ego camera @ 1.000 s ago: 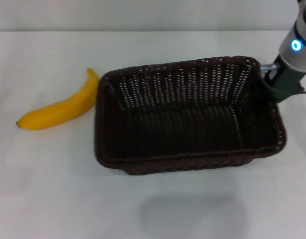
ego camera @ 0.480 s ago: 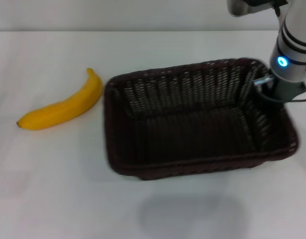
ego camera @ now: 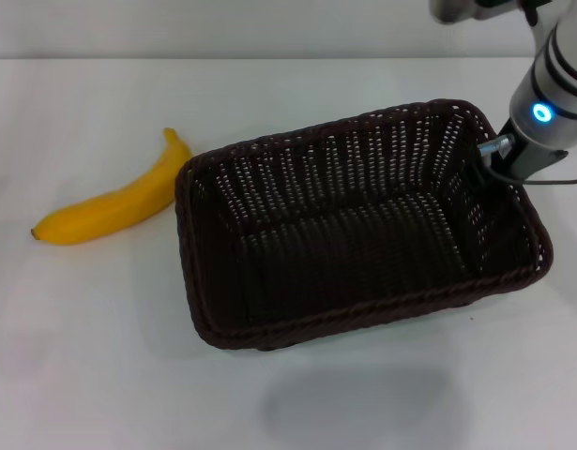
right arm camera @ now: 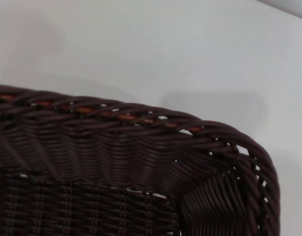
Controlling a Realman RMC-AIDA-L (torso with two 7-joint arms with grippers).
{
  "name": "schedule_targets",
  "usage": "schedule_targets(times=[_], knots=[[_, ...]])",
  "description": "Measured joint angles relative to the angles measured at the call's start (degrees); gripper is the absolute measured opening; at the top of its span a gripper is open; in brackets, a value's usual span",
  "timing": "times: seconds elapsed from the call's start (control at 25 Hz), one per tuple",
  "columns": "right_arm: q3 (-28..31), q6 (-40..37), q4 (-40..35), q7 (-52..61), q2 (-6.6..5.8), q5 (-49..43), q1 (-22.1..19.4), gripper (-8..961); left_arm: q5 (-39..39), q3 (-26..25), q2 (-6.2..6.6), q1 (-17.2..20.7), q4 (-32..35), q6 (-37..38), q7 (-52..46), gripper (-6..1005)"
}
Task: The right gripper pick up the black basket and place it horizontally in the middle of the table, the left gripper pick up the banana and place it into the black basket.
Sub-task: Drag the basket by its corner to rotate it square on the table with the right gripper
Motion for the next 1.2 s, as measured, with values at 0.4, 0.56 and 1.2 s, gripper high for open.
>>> schedule_targets(times=[0.4,0.56,1.2], knots=[[3.9,5.0,1.6,6.5,0.12,6.8,1.3,186,-0.5,-0.7,-0.04,0.1,0.1,-0.7,0.2,875],[3.9,5.6,-0.1,10.1,0.12,12.2,1.5,304,-0.5,-0.7,-0.04,-0.3,0.1,-0.5,0.4,874],[5.8,9.2,-4.4,10.1,-0.63,11.2,0.8,381,-0.3,-0.7,-0.03,0.0,0.0,-0.1,0.6,863]])
